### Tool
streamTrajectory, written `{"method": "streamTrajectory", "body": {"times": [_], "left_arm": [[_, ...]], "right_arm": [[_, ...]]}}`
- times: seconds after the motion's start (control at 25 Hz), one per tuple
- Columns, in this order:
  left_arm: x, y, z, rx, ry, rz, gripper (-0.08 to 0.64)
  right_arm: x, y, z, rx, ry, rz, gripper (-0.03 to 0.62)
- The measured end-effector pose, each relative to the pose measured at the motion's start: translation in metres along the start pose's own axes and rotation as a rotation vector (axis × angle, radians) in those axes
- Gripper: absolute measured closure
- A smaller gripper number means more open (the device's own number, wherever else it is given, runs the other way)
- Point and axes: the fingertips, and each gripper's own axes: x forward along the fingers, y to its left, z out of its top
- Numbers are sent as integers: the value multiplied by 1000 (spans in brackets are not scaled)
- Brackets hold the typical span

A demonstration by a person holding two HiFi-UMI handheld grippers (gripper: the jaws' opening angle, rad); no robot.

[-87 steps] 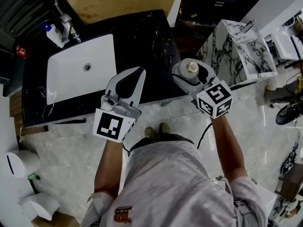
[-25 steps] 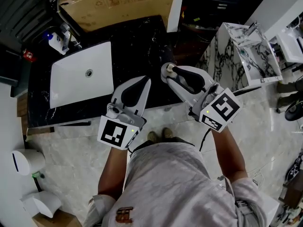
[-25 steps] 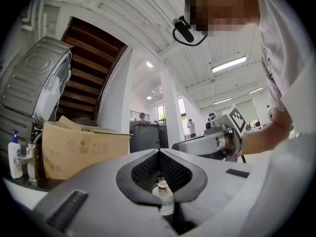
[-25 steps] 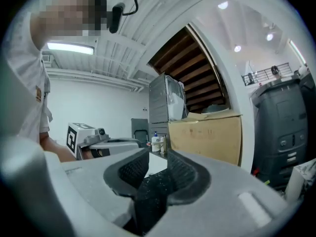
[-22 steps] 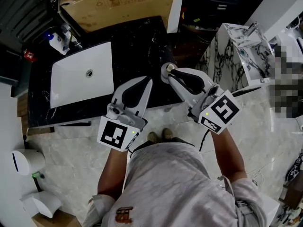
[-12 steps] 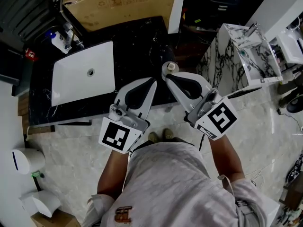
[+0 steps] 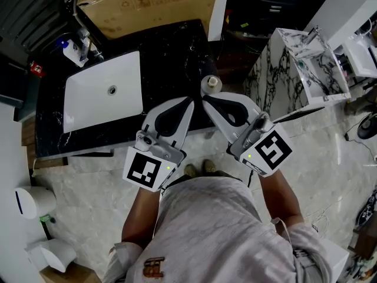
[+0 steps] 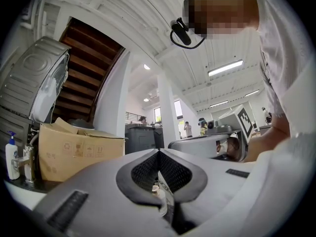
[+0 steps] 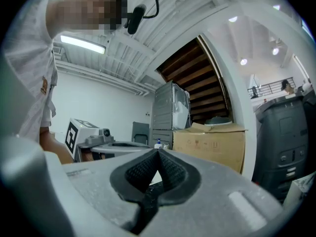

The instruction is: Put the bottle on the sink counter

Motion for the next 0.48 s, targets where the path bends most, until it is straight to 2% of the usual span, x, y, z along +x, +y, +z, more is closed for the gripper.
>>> {"method": "streamTrajectory", "body": {"times": [0.48], "left_arm": [[0,-2,1,-1,-17,2,560]], "right_arm": [[-7,-2,-3,7,4,-10,592]]}}
